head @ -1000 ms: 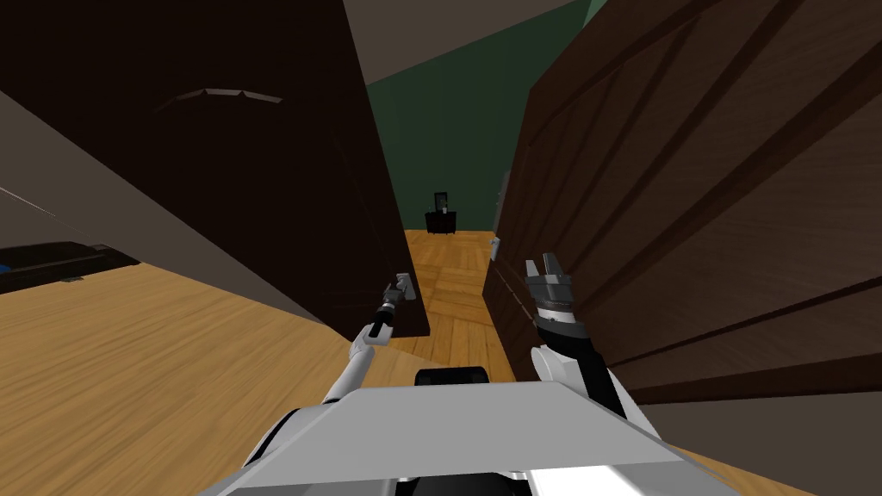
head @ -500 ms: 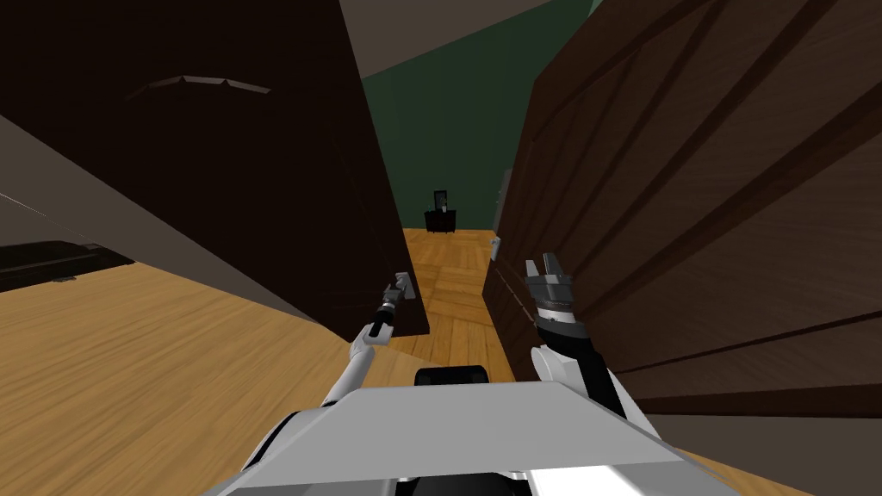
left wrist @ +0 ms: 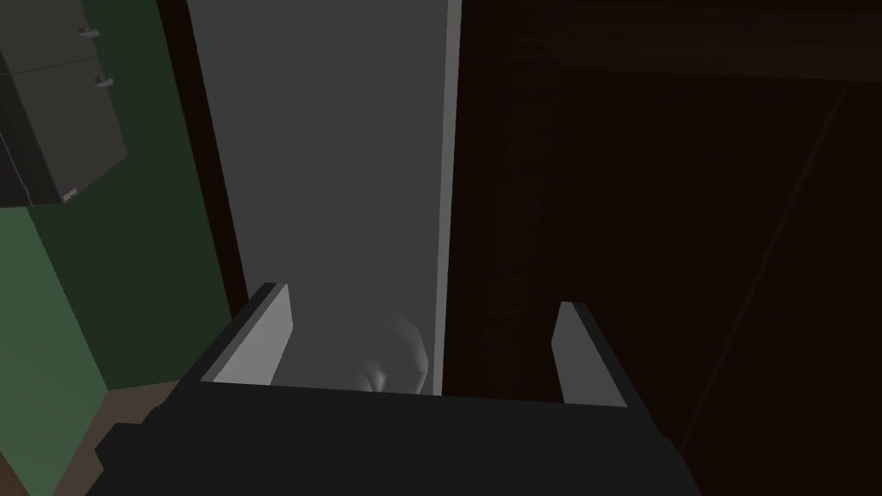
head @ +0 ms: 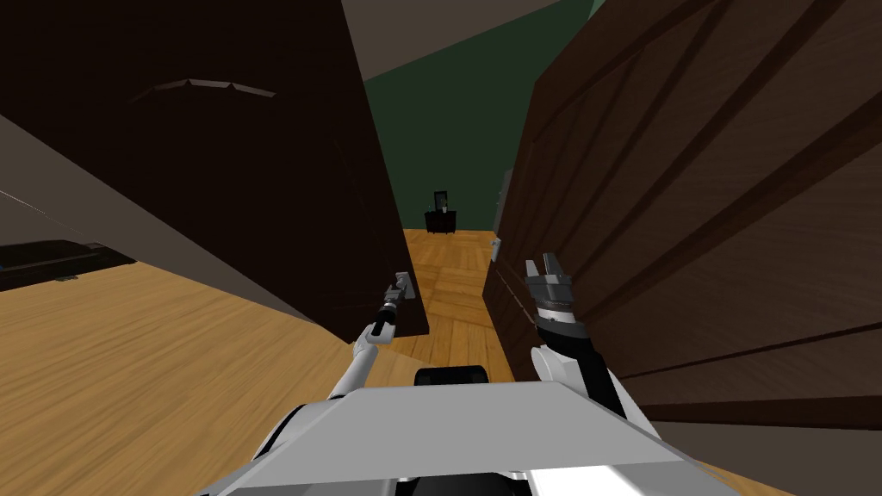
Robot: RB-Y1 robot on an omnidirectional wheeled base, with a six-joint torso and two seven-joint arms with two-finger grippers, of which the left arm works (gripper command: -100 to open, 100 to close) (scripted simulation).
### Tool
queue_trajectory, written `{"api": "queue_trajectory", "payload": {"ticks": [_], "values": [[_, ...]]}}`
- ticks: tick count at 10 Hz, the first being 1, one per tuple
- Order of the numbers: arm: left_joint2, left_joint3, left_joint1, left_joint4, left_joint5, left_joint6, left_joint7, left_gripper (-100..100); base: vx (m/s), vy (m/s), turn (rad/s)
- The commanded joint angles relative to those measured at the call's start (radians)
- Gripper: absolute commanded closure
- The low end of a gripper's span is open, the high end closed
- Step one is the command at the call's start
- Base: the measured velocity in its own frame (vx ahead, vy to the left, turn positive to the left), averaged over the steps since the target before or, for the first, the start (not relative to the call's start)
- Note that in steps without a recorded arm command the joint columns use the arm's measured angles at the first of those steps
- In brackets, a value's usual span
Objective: Push the door open
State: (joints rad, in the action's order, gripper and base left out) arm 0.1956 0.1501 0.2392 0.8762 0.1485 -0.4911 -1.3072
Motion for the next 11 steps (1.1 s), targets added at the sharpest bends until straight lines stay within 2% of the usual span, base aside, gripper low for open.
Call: {"api": "queue_trajectory", "payload": {"ticks": [1, 8, 9, 11], "values": [[0.012, 0.02, 0.028, 0.004, -0.01, -0.028, 0.017, 100, 0.025, 0.001, -0.003], [0.012, 0.02, 0.028, 0.004, -0.01, -0.028, 0.017, 100, 0.001, -0.001, -0.002], [-0.002, 0.012, 0.017, -0.016, -0.02, -0.005, 0.05, 100, 0.063, -0.024, -0.036], [-0.005, 0.021, 0.022, -0.021, -0.033, -0.005, 0.077, 100, 0.114, -0.051, 0.008]]}}
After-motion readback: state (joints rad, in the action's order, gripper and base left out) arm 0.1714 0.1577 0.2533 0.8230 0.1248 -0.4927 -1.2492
